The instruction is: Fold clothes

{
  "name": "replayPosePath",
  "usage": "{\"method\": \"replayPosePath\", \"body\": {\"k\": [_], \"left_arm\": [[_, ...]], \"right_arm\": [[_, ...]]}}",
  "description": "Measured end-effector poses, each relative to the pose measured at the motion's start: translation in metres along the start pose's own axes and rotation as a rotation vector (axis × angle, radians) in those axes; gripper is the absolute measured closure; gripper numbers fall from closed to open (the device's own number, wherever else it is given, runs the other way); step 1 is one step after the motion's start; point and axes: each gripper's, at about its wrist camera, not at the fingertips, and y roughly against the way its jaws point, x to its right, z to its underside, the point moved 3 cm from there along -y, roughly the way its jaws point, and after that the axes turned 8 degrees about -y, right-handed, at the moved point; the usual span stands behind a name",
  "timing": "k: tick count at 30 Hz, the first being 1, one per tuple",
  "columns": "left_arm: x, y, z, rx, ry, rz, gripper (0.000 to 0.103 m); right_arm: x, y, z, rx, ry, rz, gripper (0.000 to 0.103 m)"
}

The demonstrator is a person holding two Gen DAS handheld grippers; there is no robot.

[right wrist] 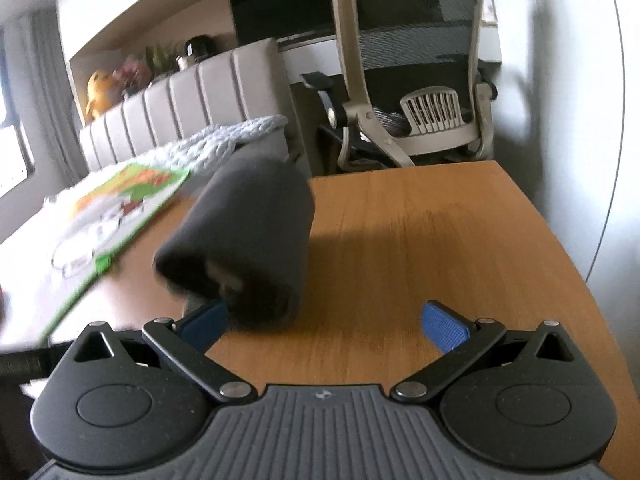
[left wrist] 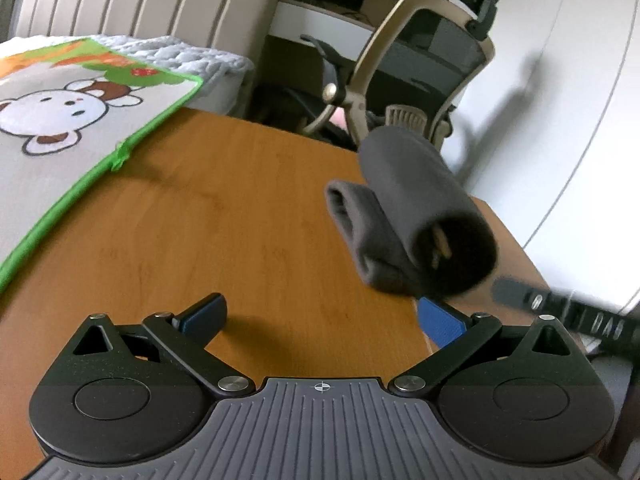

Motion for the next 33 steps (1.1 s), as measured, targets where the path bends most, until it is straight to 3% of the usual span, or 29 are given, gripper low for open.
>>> {"method": "replayPosePath", "body": {"k": [4,8,11,20,33], "left_arm": [[0.02,0.021,0.013,0.025,-0.085,-0.028,0.0],[0.042,0.036,0.03,-0.017,-0.192,-0.111,0.0],[0.05,0.047,0.038,-0.012,-0.219,-0.137,0.0],[0.049,0.058,0.046,-0.006,-0.206,-0.186,0.0],[0.039,0.05,0.047,-0.064,-0.154,-0.163,0.0]], "right_arm": [[-0.005,0.026,0.022,0.013,0.044,0.026,0.0],[-0.001,0.059,0.039,0.084,0.027,0.024,0.0],[0.0,0.07,0.045,0.095,0.024,0.031,0.0],[-0.002,0.089,0.058,0.095,0.039,0.079,0.0],[0.0,0.085,0.06,0.061,0.042,0.084,0.0]]}}
